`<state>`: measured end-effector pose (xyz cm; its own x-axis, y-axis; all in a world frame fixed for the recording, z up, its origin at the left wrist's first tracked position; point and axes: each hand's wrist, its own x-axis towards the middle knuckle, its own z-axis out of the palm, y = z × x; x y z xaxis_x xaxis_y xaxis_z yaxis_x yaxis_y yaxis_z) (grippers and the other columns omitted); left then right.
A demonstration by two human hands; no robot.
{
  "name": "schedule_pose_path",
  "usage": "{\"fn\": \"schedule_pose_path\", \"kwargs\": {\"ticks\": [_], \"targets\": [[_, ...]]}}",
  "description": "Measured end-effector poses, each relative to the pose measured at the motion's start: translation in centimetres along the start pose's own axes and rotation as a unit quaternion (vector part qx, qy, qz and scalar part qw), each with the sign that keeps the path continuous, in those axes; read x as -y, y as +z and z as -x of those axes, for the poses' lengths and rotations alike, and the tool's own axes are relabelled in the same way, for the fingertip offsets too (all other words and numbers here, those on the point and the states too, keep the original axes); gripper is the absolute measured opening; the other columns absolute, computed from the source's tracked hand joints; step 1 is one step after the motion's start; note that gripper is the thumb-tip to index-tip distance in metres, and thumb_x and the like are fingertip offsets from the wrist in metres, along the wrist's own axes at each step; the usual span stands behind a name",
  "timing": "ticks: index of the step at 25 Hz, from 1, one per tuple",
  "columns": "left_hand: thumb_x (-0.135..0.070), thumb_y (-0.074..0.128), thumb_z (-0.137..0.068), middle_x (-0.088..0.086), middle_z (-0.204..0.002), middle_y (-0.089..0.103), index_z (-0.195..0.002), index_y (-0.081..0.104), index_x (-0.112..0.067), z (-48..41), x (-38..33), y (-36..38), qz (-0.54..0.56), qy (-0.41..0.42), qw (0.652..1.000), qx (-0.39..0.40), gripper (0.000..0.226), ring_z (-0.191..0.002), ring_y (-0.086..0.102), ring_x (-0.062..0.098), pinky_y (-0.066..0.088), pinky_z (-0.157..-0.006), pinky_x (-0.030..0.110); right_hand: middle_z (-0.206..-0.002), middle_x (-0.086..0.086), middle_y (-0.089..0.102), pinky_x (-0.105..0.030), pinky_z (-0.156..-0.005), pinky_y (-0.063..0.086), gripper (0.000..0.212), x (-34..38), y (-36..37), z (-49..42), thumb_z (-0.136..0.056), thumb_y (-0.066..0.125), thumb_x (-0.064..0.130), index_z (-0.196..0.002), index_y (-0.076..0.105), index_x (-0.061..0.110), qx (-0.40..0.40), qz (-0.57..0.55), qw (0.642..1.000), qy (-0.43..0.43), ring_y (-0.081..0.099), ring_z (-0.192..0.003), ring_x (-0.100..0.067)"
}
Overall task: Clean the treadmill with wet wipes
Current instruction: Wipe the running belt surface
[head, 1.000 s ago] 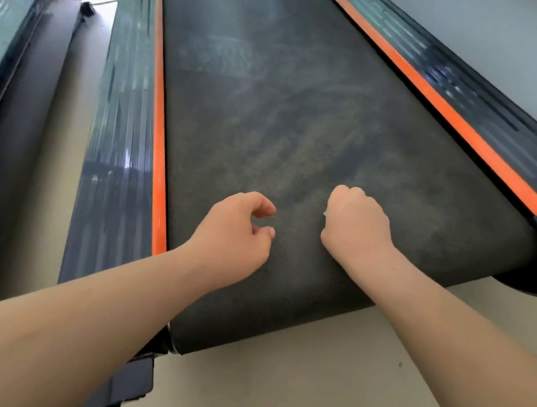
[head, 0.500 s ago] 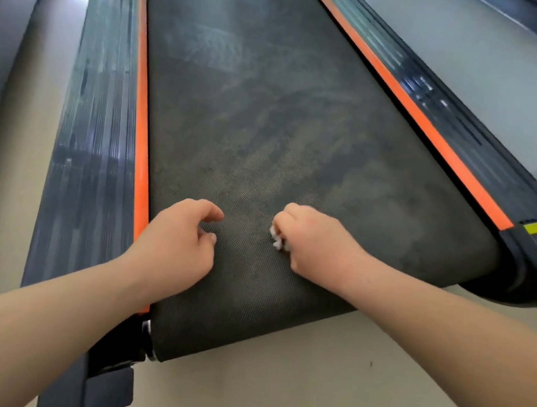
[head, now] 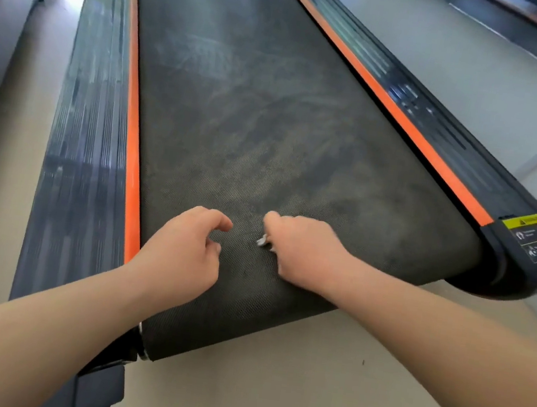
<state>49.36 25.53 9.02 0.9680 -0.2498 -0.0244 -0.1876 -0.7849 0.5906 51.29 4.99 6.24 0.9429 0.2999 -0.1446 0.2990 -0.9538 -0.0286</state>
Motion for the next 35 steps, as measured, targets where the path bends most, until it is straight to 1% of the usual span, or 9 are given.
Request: {"fn": "schedule_pose_path", "kwargs": {"ticks": [2,6,8,13,20,24,29,33,35], "targets": [[-0.011,0.060,-0.094,-0.016,-0.099,0.055,-0.123,0.065,-0.024,-0.2,-0.5,0.0,0.005,-0.006,1.000,-0.002,0.031,-0.085,0.053,0.005,0.042,-0.085,0.023,-0.105,-0.004,0.065,-0.038,-0.069,0.044,0.026,-1.2,0.2,0.2,-0.091,0.058,0.016,-0.100,0.034,0.020,-0.022,0.030,0.999,0.008,0.066,-0.099,-0.031],[-0.014,0.059,-0.096,-0.016,-0.102,0.053,-0.123,0.063,-0.025,-0.5,-2.5,0.5,0.014,0.021,1.000,-0.004,0.029,-0.084,0.053,0.005,0.045,-0.085,0.023,-0.109,-0.014,0.066,-0.039,-0.070,0.042,0.018,-11.4,-1.2,1.6,-0.092,0.053,0.013,-0.104,0.039,0.012,-0.019,0.018,0.954,0.299,0.064,-0.094,-0.038],[-0.014,0.056,-0.098,-0.017,-0.102,0.051,-0.125,0.062,-0.026,-0.7,-3.0,0.9,0.009,0.035,0.999,0.005,0.030,-0.078,0.053,0.004,0.042,-0.078,0.019,-0.107,-0.015,0.066,-0.039,-0.070,0.043,0.019,-12.3,-1.4,3.2,-0.092,0.053,0.014,-0.100,0.036,0.012,-0.027,0.011,0.939,0.342,0.062,-0.090,-0.038],[-0.015,0.055,-0.098,-0.016,-0.098,0.050,-0.126,0.061,-0.025,-1.5,-3.7,2.5,-0.019,0.028,0.999,0.032,0.030,-0.083,0.052,0.007,0.041,-0.082,0.021,-0.108,-0.005,0.065,-0.037,-0.071,0.043,0.029,-2.8,0.2,5.2,-0.088,0.056,0.013,-0.101,0.032,0.020,0.044,-0.004,0.997,0.063,0.065,-0.102,-0.031],[-0.019,0.058,-0.096,-0.012,-0.107,0.051,-0.126,0.062,-0.024,-0.9,-4.5,3.5,-0.058,0.059,0.995,0.062,0.030,-0.097,0.054,0.012,0.045,-0.096,0.029,-0.118,-0.015,0.056,-0.040,-0.077,0.045,0.027,-9.0,-0.2,6.3,-0.094,0.058,0.025,-0.114,0.045,0.011,-0.019,-0.006,0.964,0.264,0.060,-0.110,-0.037],[-0.013,0.057,-0.095,-0.009,-0.105,0.053,-0.125,0.063,-0.022,-0.5,-4.5,2.5,-0.054,0.039,0.997,0.045,0.032,-0.098,0.055,0.014,0.044,-0.096,0.027,-0.096,-0.010,0.061,-0.039,-0.065,0.049,0.017,1.2,2.6,6.8,-0.090,0.067,0.020,-0.099,0.054,0.014,-0.110,0.003,0.993,0.039,0.064,-0.085,-0.031],[-0.007,0.057,-0.094,-0.008,-0.100,0.055,-0.124,0.064,-0.021,1.3,-2.1,0.7,-0.067,-0.025,0.997,0.006,0.033,-0.102,0.058,0.017,0.043,-0.094,0.026,-0.069,-0.006,0.048,-0.038,-0.051,0.027,0.018,4.9,6.6,5.5,-0.088,0.063,0.006,-0.075,0.054,0.013,-0.344,0.018,0.913,-0.218,0.042,-0.058,-0.025],[-0.009,0.056,-0.095,-0.009,-0.102,0.052,-0.125,0.064,-0.021,2.4,-1.3,1.1,-0.085,-0.026,0.996,0.020,0.033,-0.102,0.057,0.018,0.044,-0.095,0.028,-0.071,-0.006,0.048,-0.040,-0.053,0.030,0.017,3.1,7.6,7.9,-0.089,0.065,0.009,-0.076,0.056,0.016,-0.320,0.026,0.923,-0.212,0.043,-0.060,-0.026],[-0.009,0.055,-0.096,-0.009,-0.102,0.050,-0.125,0.064,-0.021,2.5,-2.2,2.0,-0.082,-0.014,0.996,0.018,0.033,-0.097,0.052,0.014,0.042,-0.094,0.027,-0.071,-0.007,0.052,-0.038,-0.051,0.037,0.011,-1.7,7.2,8.9,-0.086,0.057,0.017,-0.075,0.059,0.018,-0.290,0.025,0.951,-0.107,0.052,-0.059,-0.030]]}}
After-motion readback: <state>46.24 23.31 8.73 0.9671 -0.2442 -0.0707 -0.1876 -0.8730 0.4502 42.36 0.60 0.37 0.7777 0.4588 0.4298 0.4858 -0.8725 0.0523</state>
